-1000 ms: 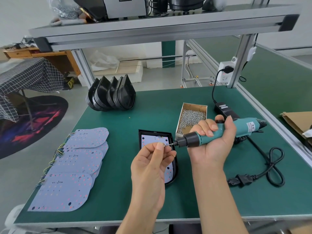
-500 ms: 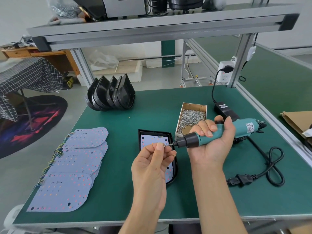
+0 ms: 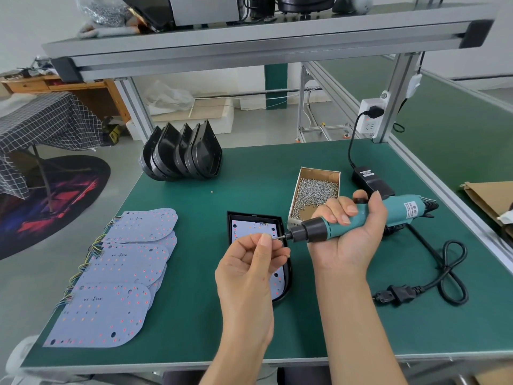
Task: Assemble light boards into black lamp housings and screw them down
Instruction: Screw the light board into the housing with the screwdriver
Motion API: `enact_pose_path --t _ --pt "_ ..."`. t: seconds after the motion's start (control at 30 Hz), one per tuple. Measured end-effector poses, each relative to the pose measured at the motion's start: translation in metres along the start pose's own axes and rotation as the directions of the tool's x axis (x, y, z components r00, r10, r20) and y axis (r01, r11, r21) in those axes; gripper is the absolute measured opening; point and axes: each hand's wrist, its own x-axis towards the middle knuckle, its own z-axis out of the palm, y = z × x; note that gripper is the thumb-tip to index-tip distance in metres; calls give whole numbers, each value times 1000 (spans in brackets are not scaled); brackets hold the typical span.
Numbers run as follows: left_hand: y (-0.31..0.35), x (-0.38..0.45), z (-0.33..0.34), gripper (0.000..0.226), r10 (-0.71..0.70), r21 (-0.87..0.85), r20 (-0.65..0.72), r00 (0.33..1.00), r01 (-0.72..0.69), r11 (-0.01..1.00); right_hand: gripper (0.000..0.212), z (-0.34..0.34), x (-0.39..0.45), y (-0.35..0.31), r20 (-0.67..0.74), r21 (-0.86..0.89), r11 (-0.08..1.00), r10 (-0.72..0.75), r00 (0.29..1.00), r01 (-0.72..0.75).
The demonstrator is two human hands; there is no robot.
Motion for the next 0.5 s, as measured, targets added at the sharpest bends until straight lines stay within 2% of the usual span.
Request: enact_pose_path --t 0.27,0.5 --pt "-2 -3 3 10 71 69 -62 996 -67 995 24 0 -2 1 -19 -9 1000 -5 1000 5" --pt "-7 -3 4 23 124 133 -103 987 -110 985 26 1 -2 3 -28 -4 1000 -1 1000 0"
